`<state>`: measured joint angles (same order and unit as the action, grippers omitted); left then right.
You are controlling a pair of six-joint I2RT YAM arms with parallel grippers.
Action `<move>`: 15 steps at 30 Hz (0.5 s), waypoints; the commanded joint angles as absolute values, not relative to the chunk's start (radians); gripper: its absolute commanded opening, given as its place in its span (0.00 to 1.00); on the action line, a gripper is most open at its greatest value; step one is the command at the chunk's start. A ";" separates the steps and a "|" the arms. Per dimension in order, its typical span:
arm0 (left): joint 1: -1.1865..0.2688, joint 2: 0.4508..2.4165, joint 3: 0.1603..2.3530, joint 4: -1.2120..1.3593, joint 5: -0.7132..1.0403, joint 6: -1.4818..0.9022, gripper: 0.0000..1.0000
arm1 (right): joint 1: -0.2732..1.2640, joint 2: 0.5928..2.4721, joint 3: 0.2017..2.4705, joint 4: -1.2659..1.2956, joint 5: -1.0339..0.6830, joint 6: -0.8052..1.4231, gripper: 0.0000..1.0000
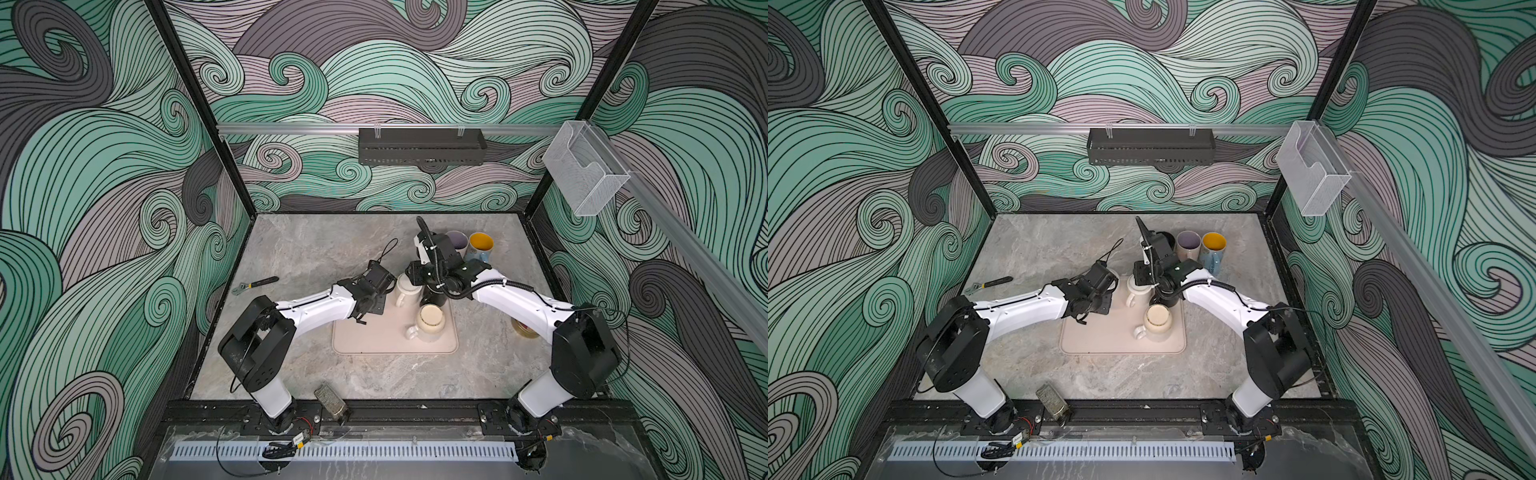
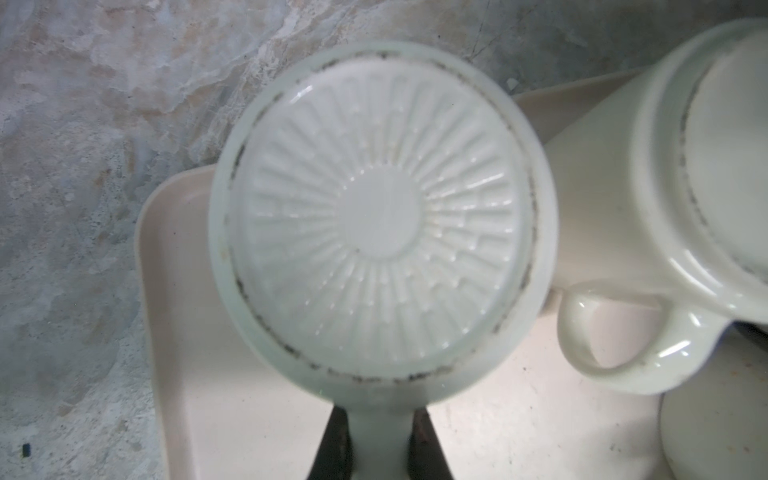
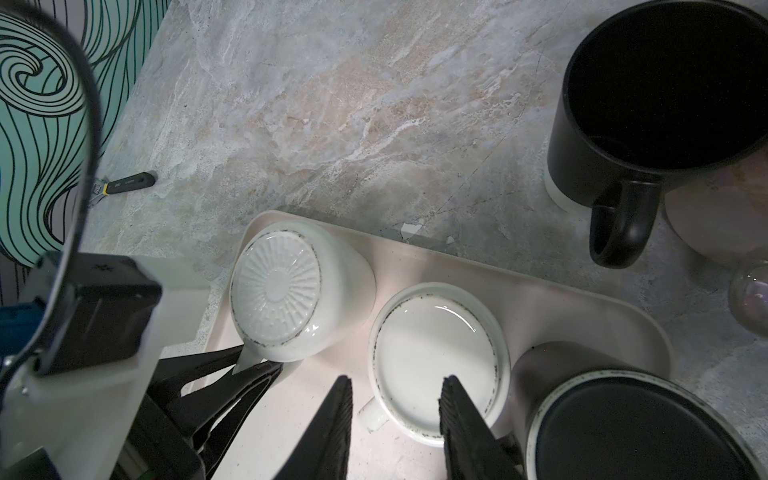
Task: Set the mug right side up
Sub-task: 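Lower the left gripper onto the upside-down white mug and grasp it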
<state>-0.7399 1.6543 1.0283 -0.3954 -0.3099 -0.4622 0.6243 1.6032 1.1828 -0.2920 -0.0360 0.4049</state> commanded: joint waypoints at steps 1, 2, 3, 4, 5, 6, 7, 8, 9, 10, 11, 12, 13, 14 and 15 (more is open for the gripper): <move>-0.748 1.614 1.068 -0.437 -0.375 -0.444 0.00 | 0.621 1.580 1.179 -0.276 -0.047 0.418 0.37; -0.750 1.602 1.066 -0.441 -0.383 -0.437 0.00 | 0.622 1.579 1.181 -0.275 -0.051 0.418 0.36; -0.752 1.588 1.063 -0.443 -0.389 -0.431 0.00 | 0.622 1.580 1.183 -0.274 -0.054 0.419 0.36; -0.753 1.572 1.059 -0.443 -0.396 -0.424 0.00 | 0.622 1.580 1.184 -0.272 -0.059 0.421 0.36; -0.753 1.557 1.055 -0.444 -0.399 -0.416 0.00 | 0.622 1.580 1.184 -0.268 -0.062 0.422 0.36; -0.754 1.543 1.053 -0.444 -0.403 -0.408 0.00 | 0.621 1.580 1.186 -0.266 -0.064 0.422 0.36; -0.754 1.531 1.052 -0.448 -0.409 -0.402 0.00 | 0.622 1.582 1.187 -0.263 -0.069 0.424 0.36; -0.755 1.518 1.053 -0.457 -0.420 -0.395 0.00 | 0.623 1.582 1.189 -0.262 -0.072 0.424 0.36; -0.755 1.510 1.055 -0.464 -0.430 -0.388 0.00 | 0.622 1.584 1.191 -0.261 -0.076 0.423 0.36; -0.755 1.499 1.058 -0.475 -0.448 -0.384 0.00 | 0.622 1.587 1.192 -0.258 -0.080 0.425 0.36; -0.754 1.488 1.061 -0.484 -0.465 -0.381 0.00 | 0.623 1.588 1.193 -0.255 -0.085 0.425 0.36; -0.755 1.479 1.064 -0.492 -0.482 -0.378 0.00 | 0.621 1.590 1.195 -0.254 -0.089 0.425 0.36; -0.754 1.468 1.066 -0.498 -0.500 -0.372 0.00 | 0.621 1.592 1.199 -0.253 -0.091 0.427 0.36; -0.755 1.456 1.068 -0.500 -0.515 -0.365 0.00 | 0.622 1.595 1.201 -0.253 -0.095 0.428 0.36; -0.755 1.443 1.068 -0.499 -0.525 -0.359 0.00 | 0.621 1.597 1.203 -0.251 -0.097 0.429 0.36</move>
